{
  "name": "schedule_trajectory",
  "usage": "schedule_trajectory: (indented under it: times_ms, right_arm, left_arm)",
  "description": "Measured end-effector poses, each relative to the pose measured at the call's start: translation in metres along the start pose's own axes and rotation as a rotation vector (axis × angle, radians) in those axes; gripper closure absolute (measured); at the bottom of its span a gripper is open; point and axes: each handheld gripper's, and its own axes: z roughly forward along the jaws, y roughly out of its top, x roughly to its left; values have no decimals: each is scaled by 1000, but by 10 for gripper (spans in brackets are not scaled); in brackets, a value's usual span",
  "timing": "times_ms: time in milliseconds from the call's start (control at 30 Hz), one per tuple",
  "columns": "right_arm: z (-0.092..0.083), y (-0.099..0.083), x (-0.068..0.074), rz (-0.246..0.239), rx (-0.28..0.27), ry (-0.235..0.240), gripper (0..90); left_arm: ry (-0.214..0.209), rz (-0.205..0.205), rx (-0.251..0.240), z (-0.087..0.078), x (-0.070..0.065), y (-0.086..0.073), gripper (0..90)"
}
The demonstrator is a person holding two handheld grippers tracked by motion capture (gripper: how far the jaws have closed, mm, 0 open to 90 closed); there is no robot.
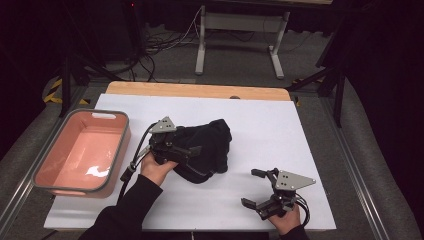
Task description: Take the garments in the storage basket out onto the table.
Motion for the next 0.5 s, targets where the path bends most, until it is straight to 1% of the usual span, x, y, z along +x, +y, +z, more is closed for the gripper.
schedule_trajectory:
  times_ms: [100,233,267,333,500]
  right_arm:
    - [-1,0,0,1,0,-4,8]
    - [-1,-1,1,1,-2,-6,8]
    - [-1,-1,0,1,-2,-6,8]
    - [-1,-1,0,1,-1,-6,8]
    - [0,0,0,0,-2,-5,8]
  left_arm:
    - [-12,3,13,-5,-2,0,1]
    - [-1,22,-23,-13,-3,-5,1]
    - [-1,22,-23,-13,-3,-5,1]
    - [-5,19,-11,-21,-4,-8,1]
    - [2,41,-10,-34,-5,-12,1]
